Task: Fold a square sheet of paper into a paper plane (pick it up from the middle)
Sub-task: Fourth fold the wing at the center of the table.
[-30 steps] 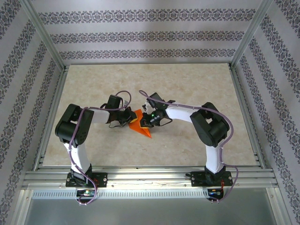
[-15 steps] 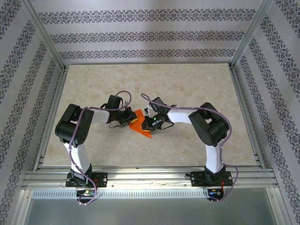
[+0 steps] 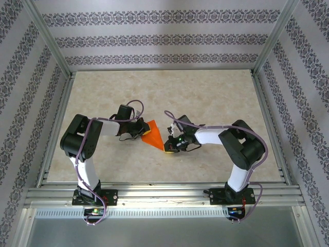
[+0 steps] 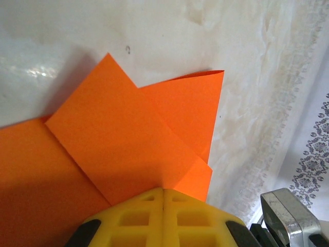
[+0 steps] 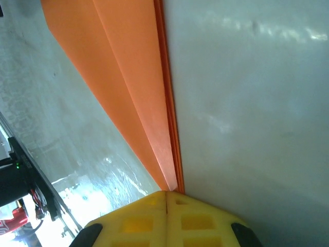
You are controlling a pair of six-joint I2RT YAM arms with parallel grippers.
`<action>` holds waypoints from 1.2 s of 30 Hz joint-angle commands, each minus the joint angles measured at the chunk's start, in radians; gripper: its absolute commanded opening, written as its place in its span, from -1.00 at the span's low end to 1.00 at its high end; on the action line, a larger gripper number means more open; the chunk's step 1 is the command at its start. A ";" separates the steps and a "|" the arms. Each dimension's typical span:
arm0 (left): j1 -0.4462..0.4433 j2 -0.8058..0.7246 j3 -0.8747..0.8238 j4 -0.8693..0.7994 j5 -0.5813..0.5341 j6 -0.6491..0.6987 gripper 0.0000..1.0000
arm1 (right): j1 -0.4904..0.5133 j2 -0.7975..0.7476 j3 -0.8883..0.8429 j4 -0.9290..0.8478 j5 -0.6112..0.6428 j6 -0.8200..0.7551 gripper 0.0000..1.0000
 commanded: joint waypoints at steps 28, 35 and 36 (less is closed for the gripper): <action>0.030 0.013 -0.068 -0.032 -0.067 -0.087 -0.97 | 0.005 -0.057 -0.098 0.150 0.109 0.364 -0.58; 0.031 0.006 -0.068 -0.047 -0.075 -0.086 -0.97 | 0.011 -0.065 -0.104 0.145 0.125 0.373 -0.52; 0.030 0.008 -0.066 -0.046 -0.074 -0.087 -0.97 | 0.015 -0.060 -0.103 0.147 0.127 0.375 -0.52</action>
